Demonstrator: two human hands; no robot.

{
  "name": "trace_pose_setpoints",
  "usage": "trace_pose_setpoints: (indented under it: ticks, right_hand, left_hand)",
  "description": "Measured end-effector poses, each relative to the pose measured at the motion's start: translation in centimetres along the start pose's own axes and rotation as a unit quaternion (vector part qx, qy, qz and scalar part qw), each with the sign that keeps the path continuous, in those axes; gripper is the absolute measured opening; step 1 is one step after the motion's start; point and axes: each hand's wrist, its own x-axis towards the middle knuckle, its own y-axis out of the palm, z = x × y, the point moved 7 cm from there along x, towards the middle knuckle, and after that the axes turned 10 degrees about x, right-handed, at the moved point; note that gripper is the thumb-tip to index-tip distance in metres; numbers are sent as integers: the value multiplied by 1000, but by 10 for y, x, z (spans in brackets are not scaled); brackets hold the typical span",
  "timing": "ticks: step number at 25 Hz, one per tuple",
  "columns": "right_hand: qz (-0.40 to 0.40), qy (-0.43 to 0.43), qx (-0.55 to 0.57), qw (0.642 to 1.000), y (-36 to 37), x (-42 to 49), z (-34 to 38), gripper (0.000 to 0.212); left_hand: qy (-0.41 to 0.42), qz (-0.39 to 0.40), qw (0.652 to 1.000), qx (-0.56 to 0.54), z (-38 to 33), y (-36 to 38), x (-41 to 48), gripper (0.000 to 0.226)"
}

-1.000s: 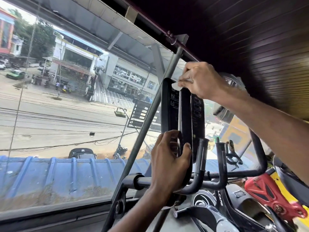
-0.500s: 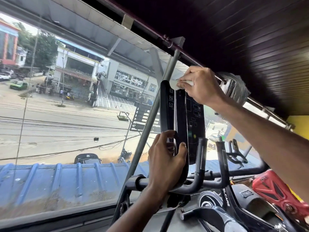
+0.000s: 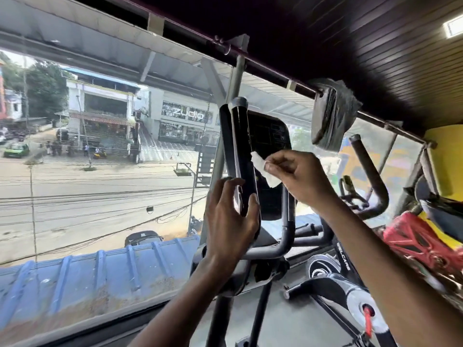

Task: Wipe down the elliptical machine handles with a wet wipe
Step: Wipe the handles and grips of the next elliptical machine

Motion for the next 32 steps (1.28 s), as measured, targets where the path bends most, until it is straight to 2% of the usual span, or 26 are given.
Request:
trace_pose_setpoints:
  ticks: [3, 6, 8, 10, 11, 13, 15, 17, 18, 22, 23, 28, 29, 31, 32]
  right_hand:
    - [-62, 89, 180, 978, -12, -50, -33, 8]
    - [-99, 194, 352, 910, -10, -108, -65, 15]
    - [-92, 240, 424, 868, -3, -149, -80, 7]
    - [-89, 261, 464, 842, 2, -186, -95, 30]
    - [-96, 268, 466, 838, 2, -201, -102, 36]
    - [-113, 285, 467, 830, 1, -230, -111, 32]
    - [-109, 306, 455, 829, -2, -253, -115, 26]
    - [-116, 330, 431, 832, -12, -276, -120, 13]
    - [-123, 341, 412, 836, -18, -286, -121, 16]
    - [-98, 318, 288, 898, -32, -309, -118, 11]
    - [-106, 318, 273, 902, -35, -312, -118, 8]
    - [-165, 375, 312, 857, -46, -329, -133, 8]
    - [-170, 380, 319, 852, -47, -330, -132, 8]
    - [-183, 380, 322, 847, -48, -331, -130, 23]
    - [-187, 376, 317, 850, -48, -331, -131, 27]
  left_hand:
    - [57, -29, 997, 38, -20, 3, -23, 24]
    - [96, -15, 995, 22, -39, 12, -55, 18]
    - [49, 25, 998, -32, -42, 24, -73, 11]
    - [-64, 100, 988, -101, -31, 46, -94, 4]
    - [-126, 151, 972, -130, -25, 59, -106, 4]
    - [-229, 245, 922, -196, -16, 82, -133, 10]
    - [-283, 301, 876, -248, -10, 94, -155, 13]
    - [-292, 327, 865, -244, -8, 100, -172, 15]
    - [-292, 333, 866, -233, -7, 102, -179, 18]
    - [-298, 356, 862, -200, -9, 109, -204, 24]
    - [-304, 365, 855, -207, -11, 110, -208, 25]
    - [-395, 400, 770, -301, -11, 118, -226, 7]
    - [-405, 406, 760, -306, -9, 121, -229, 5]
    - [-412, 410, 752, -310, -7, 124, -232, 4]
    - [-413, 411, 749, -315, -6, 125, -233, 12]
